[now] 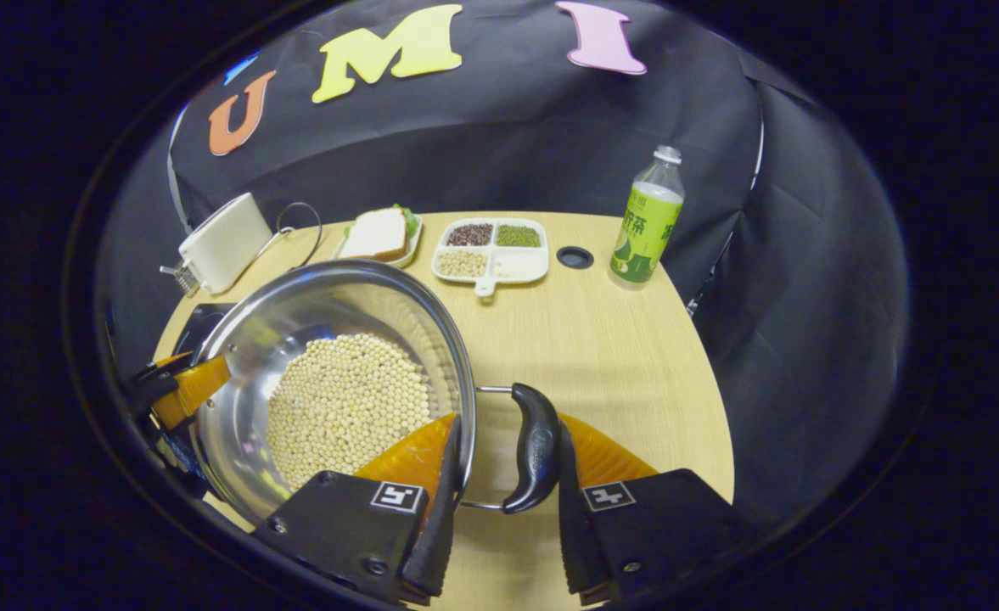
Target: First push the handle of the pot to place it horizontally, then grasp the pot with both hands and set it on the induction cooktop.
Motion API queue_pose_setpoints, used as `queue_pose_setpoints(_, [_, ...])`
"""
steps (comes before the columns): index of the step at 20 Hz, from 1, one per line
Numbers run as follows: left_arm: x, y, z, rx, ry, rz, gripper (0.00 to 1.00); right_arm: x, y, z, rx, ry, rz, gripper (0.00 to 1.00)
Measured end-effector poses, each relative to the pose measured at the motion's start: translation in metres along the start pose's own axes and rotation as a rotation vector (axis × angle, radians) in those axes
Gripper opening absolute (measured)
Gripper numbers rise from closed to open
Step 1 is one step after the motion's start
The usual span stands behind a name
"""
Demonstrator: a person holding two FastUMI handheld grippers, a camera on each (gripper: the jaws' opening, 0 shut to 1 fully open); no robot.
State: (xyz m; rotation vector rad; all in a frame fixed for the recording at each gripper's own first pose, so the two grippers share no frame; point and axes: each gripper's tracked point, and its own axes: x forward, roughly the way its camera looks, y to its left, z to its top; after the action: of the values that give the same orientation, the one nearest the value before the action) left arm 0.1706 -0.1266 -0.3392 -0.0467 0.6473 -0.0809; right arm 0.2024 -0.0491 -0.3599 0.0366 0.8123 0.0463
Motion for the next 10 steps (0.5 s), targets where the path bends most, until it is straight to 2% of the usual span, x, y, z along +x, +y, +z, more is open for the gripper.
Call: queue_pose_setpoints(10, [-0.026,0.073,0.021,-0.003,-0.033,0.018,0.56,-0.028,0.076,0.014,0.007,-0.035,0.025,0.52])
